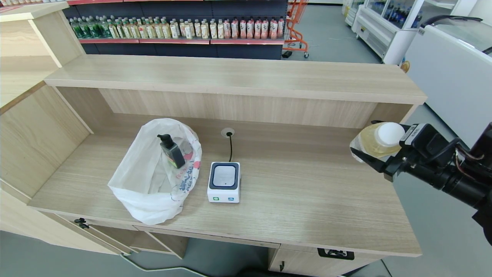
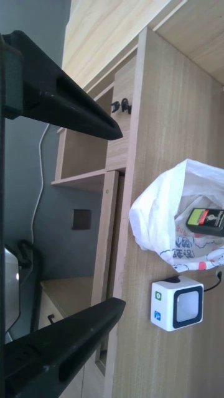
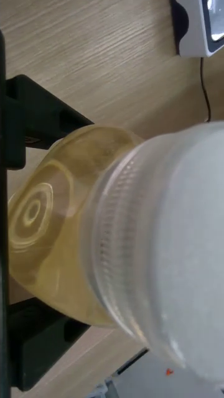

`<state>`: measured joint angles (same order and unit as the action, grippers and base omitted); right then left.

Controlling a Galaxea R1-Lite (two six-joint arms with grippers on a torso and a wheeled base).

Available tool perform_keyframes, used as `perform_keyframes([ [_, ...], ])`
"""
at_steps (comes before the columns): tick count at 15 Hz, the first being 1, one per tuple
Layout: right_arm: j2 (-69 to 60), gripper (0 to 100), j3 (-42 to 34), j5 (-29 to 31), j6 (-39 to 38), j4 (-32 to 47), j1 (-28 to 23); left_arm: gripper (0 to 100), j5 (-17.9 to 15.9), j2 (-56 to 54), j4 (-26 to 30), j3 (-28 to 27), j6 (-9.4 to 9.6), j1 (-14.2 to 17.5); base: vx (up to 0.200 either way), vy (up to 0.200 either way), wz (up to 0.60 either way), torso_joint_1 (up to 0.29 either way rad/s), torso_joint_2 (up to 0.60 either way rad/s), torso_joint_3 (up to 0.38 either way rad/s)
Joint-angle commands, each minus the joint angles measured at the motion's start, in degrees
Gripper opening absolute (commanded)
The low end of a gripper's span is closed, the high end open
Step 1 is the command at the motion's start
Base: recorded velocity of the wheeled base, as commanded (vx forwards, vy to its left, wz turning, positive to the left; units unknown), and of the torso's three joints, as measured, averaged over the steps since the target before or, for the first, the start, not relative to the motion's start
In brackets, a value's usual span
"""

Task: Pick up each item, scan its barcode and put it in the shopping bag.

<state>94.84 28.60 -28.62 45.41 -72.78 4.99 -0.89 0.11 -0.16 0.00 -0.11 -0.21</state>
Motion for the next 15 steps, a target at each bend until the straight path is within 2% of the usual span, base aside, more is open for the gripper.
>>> perform_keyframes([
  [1,0.4,0,0.1,0.1,1.0,0.0,-0.1,100,0.0,0.0,0.0,0.0,0.11,0.0,0.000,0.000,0.00,0.000,0.00,0.000],
  [4,1.7,0,0.8,-0.2,3.4,-0.1,0.1,100,0.0,0.0,0.0,0.0,0.11,0.0,0.000,0.200,0.00,0.001,0.00,0.001],
  [8,5.1,0,7.7,-0.9,3.5,0.7,1.4,100,0.0,0.0,0.0,0.0,0.11,0.0,0.000,0.200,0.00,0.007,0.01,0.001],
  [15,14.1,0,12.9,-10.9,3.5,-0.1,3.9,100,0.0,0.0,0.0,0.0,0.20,0.0,0.000,0.200,0.00,0.003,0.00,0.003],
])
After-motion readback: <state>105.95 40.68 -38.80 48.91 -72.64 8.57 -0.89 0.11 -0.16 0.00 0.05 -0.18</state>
